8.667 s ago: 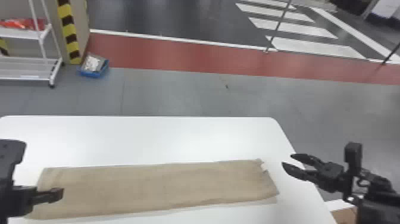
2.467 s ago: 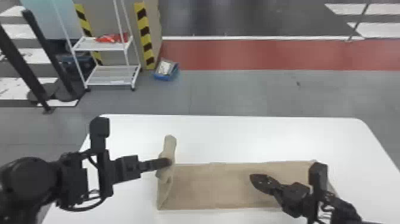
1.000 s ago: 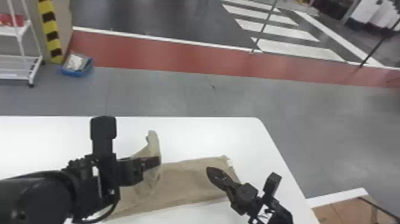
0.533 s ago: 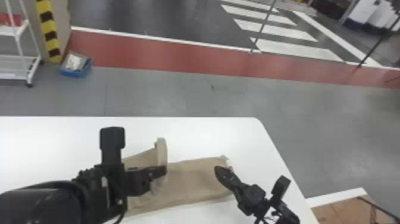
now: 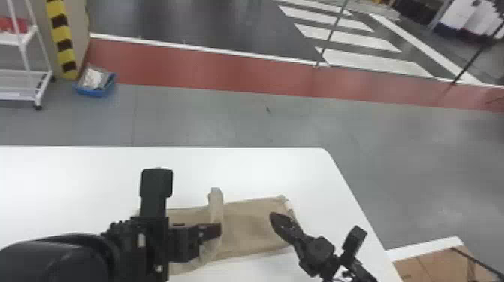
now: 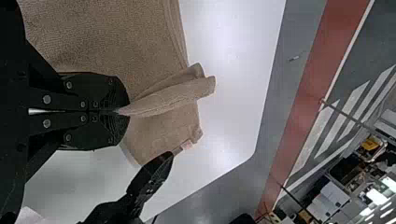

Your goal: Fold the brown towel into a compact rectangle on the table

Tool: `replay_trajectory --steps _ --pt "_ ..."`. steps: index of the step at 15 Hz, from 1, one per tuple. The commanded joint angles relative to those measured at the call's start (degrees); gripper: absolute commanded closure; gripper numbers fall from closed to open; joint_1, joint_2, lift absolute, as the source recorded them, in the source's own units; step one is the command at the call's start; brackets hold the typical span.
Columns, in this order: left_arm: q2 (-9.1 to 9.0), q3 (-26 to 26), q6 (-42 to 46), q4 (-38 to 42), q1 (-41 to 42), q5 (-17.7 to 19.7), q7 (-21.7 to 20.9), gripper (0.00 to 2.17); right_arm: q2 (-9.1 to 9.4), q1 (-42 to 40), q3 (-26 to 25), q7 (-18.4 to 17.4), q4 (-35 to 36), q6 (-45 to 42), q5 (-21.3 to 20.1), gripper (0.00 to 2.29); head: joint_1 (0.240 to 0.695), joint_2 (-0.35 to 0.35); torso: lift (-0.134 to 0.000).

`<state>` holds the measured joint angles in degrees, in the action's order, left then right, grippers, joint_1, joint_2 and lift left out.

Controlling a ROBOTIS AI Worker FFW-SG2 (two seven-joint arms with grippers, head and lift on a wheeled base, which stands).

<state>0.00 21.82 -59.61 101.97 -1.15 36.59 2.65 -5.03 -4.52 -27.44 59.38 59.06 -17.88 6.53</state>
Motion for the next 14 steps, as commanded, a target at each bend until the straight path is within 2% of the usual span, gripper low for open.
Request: replay_trajectory --steps 1,6,9,14 --pt "-0.15 0.9 2.9 -0.3 -0.2 0.0 1.0 1.79 -0.25 -0.1 -0.5 0.1 0.0 -0.6 0.2 1.29 0.695 -0.35 0.0" --pt "-0.15 4.9 7.8 -0.6 -0.6 -0.6 2.8 1.79 -1.21 0.2 -0.5 0.6 -1.0 -0.8 1.2 1.29 0.695 -0.35 0.0" --pt "-0.15 7.3 9.2 -5.1 -1.8 -1.7 2.8 1.79 -1.21 0.3 -0.5 0.6 -1.5 -1.5 1.4 1.29 0.695 -0.35 0.0" --pt "-0.15 11.1 24.1 -13.9 -3.3 -2.4 3.2 1.79 -0.95 0.7 -0.3 0.6 -1.5 -1.5 1.4 1.29 0.695 -0.35 0.0"
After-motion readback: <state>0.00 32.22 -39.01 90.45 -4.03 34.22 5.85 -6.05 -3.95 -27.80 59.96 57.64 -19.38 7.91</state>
